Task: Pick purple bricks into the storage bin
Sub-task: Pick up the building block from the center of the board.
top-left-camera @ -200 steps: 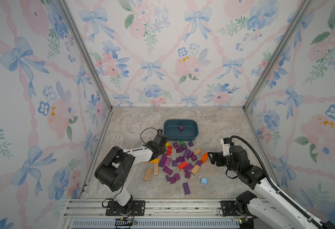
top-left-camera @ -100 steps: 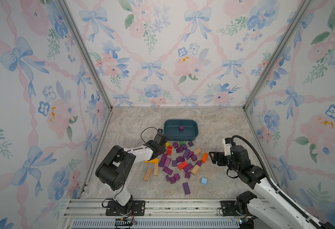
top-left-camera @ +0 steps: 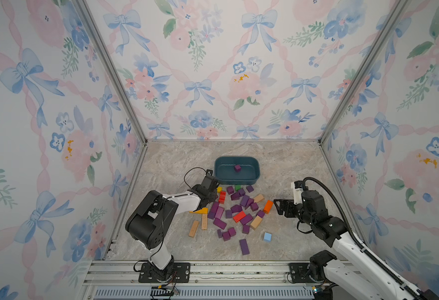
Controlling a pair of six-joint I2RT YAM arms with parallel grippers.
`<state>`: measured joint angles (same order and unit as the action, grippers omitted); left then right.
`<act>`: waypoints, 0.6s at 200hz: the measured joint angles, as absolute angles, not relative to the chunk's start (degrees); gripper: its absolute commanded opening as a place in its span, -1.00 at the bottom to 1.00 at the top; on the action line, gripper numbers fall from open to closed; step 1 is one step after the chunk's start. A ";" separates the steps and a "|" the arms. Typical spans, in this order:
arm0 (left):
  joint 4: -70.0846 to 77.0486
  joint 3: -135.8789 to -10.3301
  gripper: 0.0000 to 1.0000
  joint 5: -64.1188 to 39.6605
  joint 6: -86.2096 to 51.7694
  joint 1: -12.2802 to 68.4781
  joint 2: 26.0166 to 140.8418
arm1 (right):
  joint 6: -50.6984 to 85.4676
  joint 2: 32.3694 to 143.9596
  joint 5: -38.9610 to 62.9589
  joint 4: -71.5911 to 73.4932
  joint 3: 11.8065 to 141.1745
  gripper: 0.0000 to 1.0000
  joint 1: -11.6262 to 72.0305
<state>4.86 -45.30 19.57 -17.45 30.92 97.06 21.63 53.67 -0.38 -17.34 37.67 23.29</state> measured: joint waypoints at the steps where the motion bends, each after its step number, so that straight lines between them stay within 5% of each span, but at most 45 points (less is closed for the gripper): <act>1: 4.84 -45.28 -0.52 19.57 -17.45 30.92 97.01 | 21.63 53.67 -0.38 -17.34 37.67 0.74 23.29; 120: 2.61 -46.44 -0.58 17.96 -17.43 32.97 89.30 | 23.97 56.25 0.69 -19.46 38.24 0.74 22.52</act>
<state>2.61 -46.44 17.96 -17.43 32.97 89.30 23.97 56.25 0.69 -19.46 38.24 22.52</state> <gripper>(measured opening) 0.309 0.873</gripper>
